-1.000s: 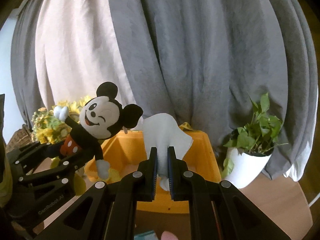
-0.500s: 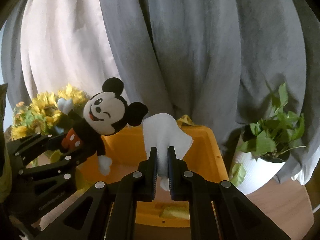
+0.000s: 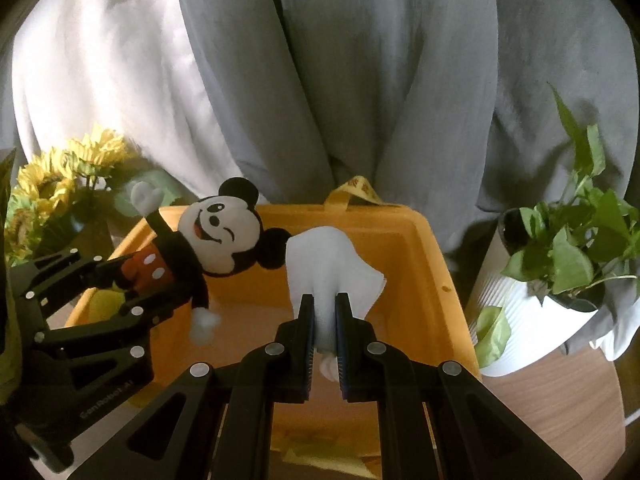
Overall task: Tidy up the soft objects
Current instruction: 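Open the left tool to drop Mickey while the right tool releases the cloth into the crate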
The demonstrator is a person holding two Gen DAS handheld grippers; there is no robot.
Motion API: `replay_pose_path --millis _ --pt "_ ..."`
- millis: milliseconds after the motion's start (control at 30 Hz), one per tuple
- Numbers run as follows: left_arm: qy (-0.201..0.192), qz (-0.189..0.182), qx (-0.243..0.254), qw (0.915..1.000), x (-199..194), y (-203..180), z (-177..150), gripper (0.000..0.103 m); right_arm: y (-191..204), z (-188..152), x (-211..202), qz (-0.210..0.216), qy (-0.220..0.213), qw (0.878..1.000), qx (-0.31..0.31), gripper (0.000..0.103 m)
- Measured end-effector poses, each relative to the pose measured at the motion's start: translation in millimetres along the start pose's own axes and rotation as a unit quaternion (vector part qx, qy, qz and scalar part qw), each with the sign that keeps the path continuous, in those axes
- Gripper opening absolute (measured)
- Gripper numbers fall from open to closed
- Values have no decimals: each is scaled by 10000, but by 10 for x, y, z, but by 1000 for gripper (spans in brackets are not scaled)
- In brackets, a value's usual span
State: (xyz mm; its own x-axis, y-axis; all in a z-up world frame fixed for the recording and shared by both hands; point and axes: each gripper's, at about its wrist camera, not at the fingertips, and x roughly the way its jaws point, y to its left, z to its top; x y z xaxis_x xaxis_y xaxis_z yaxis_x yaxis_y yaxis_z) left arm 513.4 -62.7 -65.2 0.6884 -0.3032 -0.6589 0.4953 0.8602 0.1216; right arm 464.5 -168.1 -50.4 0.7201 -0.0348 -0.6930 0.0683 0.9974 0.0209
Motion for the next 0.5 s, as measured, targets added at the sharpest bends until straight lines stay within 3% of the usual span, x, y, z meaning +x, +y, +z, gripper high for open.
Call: replay_pose_path --millis 67,133,233,500 --pt "41 17 9 10000 41 -2 -9 45 13 9 31 -24 16 10000 -30 12" --pt "21 74 -56 10000 45 11 -5 58 22 24 50 -32 37 10000 -48 15" --pt "-68 127 -172 9997 -18 56 11 64 7 22 54 -109 15 9999 6 43" --pt "-158 408 -601 9972 -288 129 -14 71 -31 23 -73 -154 -96 9997 149 45"
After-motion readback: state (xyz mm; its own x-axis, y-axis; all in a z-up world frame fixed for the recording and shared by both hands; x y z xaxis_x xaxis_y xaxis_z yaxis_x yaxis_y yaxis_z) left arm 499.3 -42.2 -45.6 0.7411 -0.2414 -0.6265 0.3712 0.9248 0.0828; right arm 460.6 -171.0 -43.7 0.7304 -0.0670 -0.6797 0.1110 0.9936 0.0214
